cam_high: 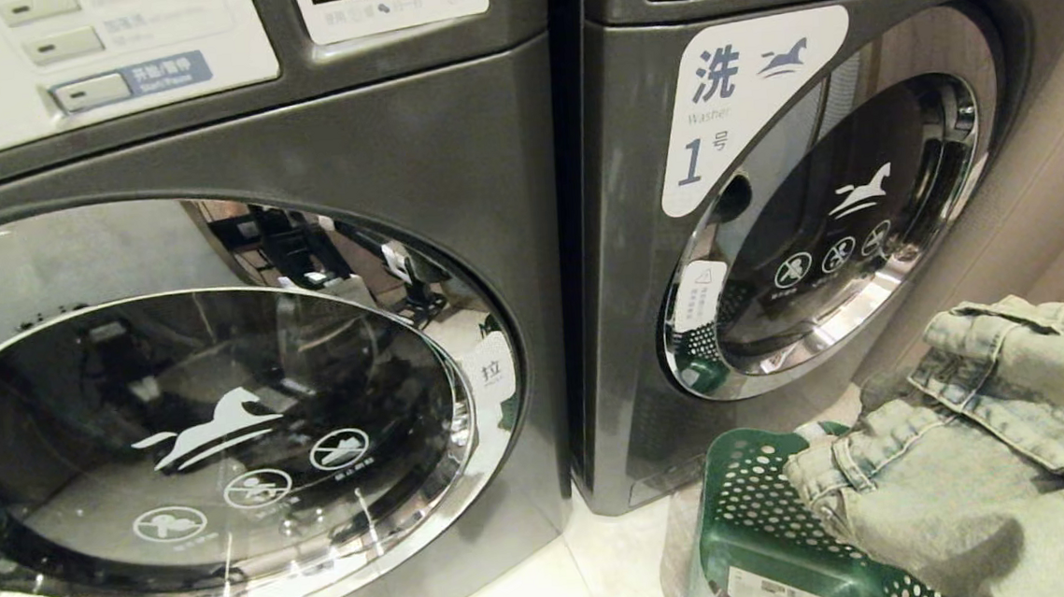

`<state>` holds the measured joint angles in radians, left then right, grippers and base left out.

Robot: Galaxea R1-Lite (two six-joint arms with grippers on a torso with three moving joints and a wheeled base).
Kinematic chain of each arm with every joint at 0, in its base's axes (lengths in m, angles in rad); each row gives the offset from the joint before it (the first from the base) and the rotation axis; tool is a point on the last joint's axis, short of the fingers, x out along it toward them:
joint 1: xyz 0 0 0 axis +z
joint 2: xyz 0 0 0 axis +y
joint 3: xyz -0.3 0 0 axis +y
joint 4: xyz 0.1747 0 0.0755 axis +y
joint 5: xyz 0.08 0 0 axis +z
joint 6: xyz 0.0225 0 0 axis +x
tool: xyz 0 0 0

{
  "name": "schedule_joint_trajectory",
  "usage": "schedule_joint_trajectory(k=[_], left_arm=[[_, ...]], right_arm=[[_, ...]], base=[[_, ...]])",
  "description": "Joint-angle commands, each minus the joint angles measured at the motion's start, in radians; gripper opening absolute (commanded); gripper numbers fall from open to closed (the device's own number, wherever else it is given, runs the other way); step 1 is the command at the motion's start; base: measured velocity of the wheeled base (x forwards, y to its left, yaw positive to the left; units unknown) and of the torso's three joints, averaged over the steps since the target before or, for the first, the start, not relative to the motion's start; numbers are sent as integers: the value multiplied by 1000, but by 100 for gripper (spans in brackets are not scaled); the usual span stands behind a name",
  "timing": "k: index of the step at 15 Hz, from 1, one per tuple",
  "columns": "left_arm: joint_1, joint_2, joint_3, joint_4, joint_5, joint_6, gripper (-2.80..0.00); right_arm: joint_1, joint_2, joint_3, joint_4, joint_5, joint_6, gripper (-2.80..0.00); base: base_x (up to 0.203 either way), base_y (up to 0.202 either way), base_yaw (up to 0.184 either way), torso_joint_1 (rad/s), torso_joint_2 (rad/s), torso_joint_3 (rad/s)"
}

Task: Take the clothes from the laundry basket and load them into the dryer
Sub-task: Open the dryer

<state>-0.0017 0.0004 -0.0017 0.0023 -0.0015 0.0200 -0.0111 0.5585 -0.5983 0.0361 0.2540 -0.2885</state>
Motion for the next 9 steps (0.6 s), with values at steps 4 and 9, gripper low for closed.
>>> schedule_joint_trajectory(k=[4, 9], left_arm=[[0, 0, 0, -1, 0, 0, -280], [0, 0, 2, -1, 0, 0, -280]], right_arm=[[-3, 3, 15, -8, 5, -1, -280], [-13, -2, 132, -174, 14, -2, -280]], base=[[0, 0, 0, 3, -1, 202], [0, 0, 0, 2, 5, 205]])
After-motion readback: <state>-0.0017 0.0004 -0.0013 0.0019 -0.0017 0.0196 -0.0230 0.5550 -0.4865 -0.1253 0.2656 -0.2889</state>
